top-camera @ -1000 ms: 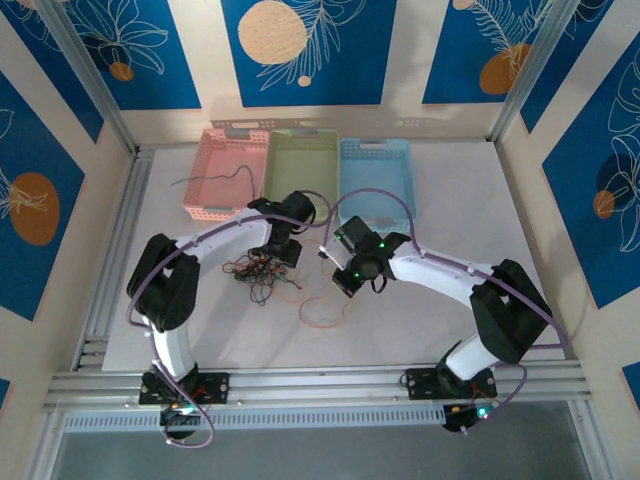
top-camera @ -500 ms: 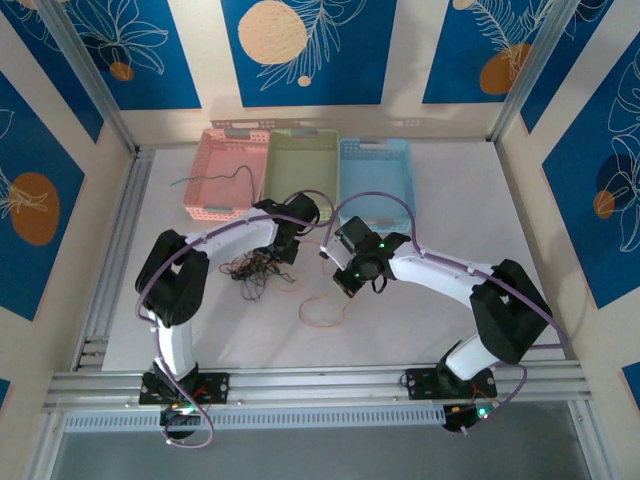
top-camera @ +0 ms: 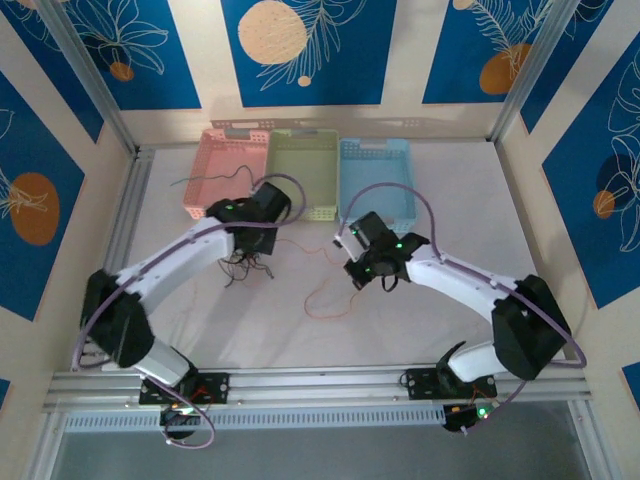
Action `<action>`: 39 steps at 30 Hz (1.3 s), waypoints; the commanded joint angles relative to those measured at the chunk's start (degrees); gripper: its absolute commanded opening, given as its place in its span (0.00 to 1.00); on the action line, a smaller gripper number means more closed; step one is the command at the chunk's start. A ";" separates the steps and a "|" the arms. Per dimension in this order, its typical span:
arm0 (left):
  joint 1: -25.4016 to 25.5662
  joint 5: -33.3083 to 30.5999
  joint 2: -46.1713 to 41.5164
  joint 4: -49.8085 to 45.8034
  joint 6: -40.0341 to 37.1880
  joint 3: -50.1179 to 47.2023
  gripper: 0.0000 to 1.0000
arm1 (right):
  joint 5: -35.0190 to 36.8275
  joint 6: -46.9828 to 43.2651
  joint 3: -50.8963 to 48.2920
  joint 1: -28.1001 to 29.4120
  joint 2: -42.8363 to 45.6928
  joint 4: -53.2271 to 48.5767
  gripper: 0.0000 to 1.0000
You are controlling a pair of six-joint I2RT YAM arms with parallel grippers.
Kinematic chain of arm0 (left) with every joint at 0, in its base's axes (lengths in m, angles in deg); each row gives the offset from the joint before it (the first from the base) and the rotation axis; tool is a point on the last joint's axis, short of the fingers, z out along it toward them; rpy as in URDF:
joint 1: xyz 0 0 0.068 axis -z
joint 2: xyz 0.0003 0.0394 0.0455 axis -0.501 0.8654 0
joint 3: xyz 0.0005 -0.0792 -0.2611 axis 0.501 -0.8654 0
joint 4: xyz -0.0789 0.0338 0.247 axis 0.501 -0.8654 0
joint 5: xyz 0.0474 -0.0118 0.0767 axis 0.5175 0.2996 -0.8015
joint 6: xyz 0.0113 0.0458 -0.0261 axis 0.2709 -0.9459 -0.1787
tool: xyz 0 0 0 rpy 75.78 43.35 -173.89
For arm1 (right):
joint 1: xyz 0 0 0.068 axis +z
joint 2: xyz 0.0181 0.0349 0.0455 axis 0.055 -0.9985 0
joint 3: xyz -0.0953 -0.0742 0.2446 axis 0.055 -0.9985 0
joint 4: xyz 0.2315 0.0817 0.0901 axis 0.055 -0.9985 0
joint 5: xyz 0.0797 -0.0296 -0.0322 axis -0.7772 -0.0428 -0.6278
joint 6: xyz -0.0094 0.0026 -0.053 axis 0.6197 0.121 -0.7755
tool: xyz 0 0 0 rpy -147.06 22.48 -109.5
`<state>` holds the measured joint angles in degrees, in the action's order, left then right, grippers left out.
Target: Untangle the cables
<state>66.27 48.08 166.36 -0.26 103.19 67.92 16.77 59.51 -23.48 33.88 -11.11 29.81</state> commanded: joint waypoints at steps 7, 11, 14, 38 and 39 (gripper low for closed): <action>-21.01 2.06 -23.38 -5.15 -4.24 -3.63 0.00 | -1.18 18.74 -9.77 -17.17 14.39 3.66 0.00; -28.39 4.86 -26.94 -5.80 -6.53 -3.15 0.00 | -6.39 24.94 -14.20 -29.54 22.14 5.27 0.00; -32.12 7.24 -27.83 -5.76 -7.21 -3.41 0.00 | -10.26 27.63 -15.80 -38.09 25.59 5.47 0.00; -37.00 45.48 -29.50 2.50 -7.94 -9.18 0.00 | -19.83 34.01 -19.26 -44.95 26.95 12.45 0.00; -36.91 51.10 -29.43 4.08 -6.70 -9.60 0.00 | -19.71 33.71 -19.51 -44.44 26.90 12.55 0.00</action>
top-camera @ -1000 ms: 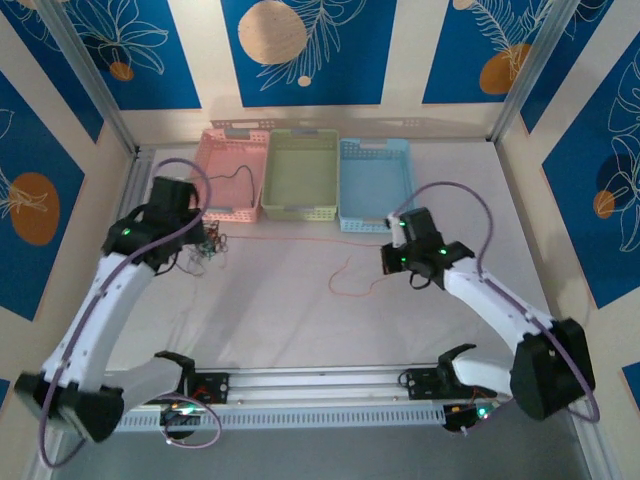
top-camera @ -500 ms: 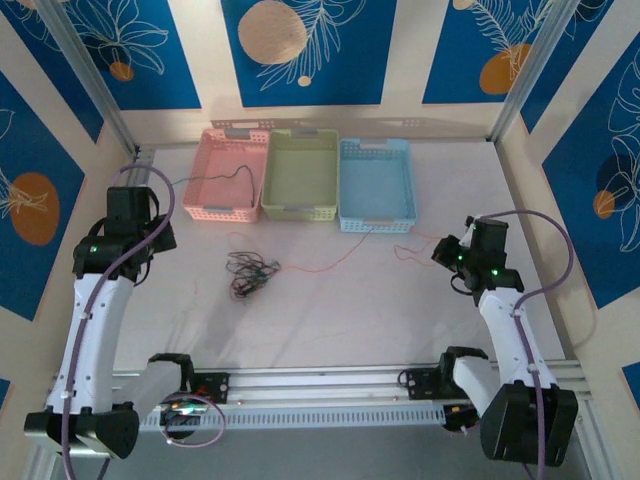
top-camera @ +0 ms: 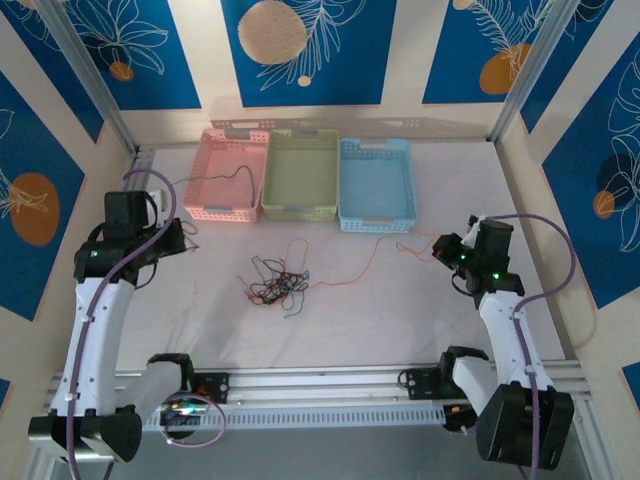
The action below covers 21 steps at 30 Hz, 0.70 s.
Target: Untangle the cables
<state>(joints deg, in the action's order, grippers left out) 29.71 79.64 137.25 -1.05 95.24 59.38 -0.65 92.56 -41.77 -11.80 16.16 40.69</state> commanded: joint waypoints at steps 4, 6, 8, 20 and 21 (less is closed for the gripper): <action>0.00 34.60 -0.88 13.22 6.16 -3.55 0.00 | -2.37 -0.60 -2.07 2.39 -0.04 1.58 0.00; 0.33 38.45 -0.66 15.68 7.64 -4.42 0.00 | -2.68 -0.77 -2.61 2.49 0.21 1.65 0.00; 0.79 41.12 -0.57 17.81 8.64 -5.34 0.00 | -3.25 -0.85 -3.09 2.59 0.41 1.76 0.00; 13.12 40.07 5.48 33.70 17.58 -7.39 0.00 | -3.70 -1.74 -6.62 4.06 1.06 3.13 0.00; 15.91 38.13 7.59 34.36 17.23 -6.21 0.00 | -3.55 -1.76 -6.96 4.40 1.10 3.25 0.00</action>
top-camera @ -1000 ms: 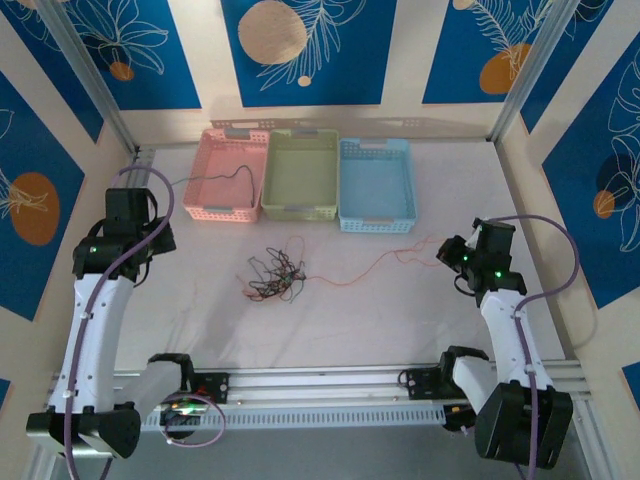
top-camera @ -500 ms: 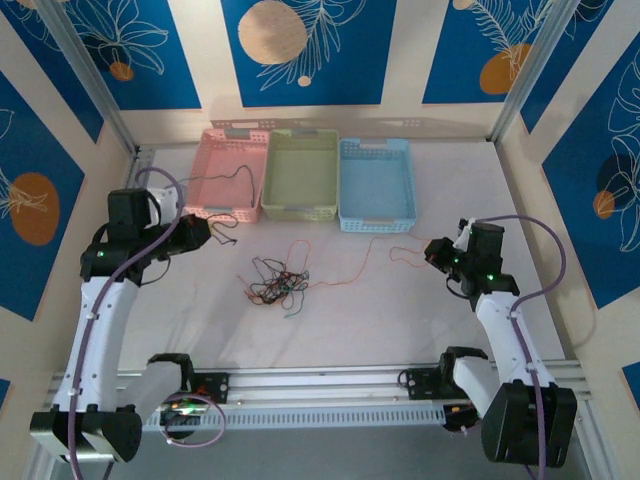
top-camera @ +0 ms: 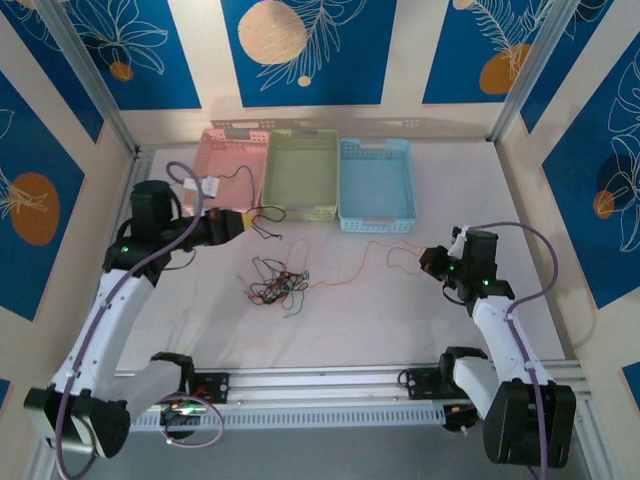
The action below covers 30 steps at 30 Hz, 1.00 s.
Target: Untangle the cables
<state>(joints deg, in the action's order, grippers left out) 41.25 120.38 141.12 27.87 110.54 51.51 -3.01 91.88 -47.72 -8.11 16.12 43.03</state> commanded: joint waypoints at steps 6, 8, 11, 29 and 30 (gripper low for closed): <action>14.70 -11.66 20.26 12.83 3.91 11.48 0.00 | 1.09 -1.67 -3.27 3.30 0.57 2.94 0.00; 17.08 -13.51 26.74 14.35 3.78 16.35 0.00 | 1.22 -1.20 -4.51 3.89 0.15 4.46 0.00; 19.73 -15.83 37.18 14.67 3.95 25.37 0.00 | 0.31 -0.88 -6.48 4.15 -0.32 7.69 0.00; 23.22 -21.52 81.55 3.85 6.08 76.71 0.07 | -0.01 -0.69 -6.88 3.98 -0.62 8.81 0.00; 23.51 -20.79 83.10 2.57 5.69 79.03 0.12 | -0.04 -0.75 -6.88 3.94 -0.64 8.83 0.00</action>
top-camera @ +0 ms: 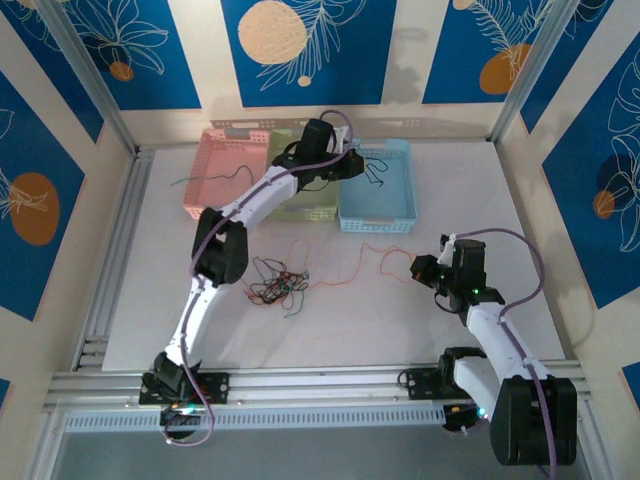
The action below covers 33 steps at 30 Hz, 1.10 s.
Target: Untangle the cables
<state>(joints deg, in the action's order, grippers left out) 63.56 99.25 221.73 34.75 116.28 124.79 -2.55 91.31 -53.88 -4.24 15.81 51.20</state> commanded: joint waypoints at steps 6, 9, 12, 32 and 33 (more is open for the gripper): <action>2.09 0.66 4.75 -14.04 -6.38 12.54 0.52 | -0.58 -0.28 -0.71 0.12 -0.38 0.63 0.00; 2.25 0.63 1.15 -16.87 -10.26 11.32 0.56 | -0.38 -0.20 -0.68 0.12 -0.39 0.41 0.00; 2.98 -1.61 -7.00 -18.06 -14.79 4.57 0.56 | -0.30 -0.19 -0.76 0.16 -0.27 0.38 0.00; 1.31 -24.96 -65.11 -12.74 -6.17 -72.83 0.68 | -0.37 -0.43 -0.54 0.67 -0.73 0.61 0.00; 1.14 -24.62 -65.94 -11.22 -3.19 -75.15 0.71 | -0.30 -0.37 -0.58 0.74 -0.87 0.66 0.00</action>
<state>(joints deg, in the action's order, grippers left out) 65.38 77.54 158.47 23.28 106.36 53.76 -2.55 91.29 -53.90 -4.02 15.16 51.42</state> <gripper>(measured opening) 0.697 0.055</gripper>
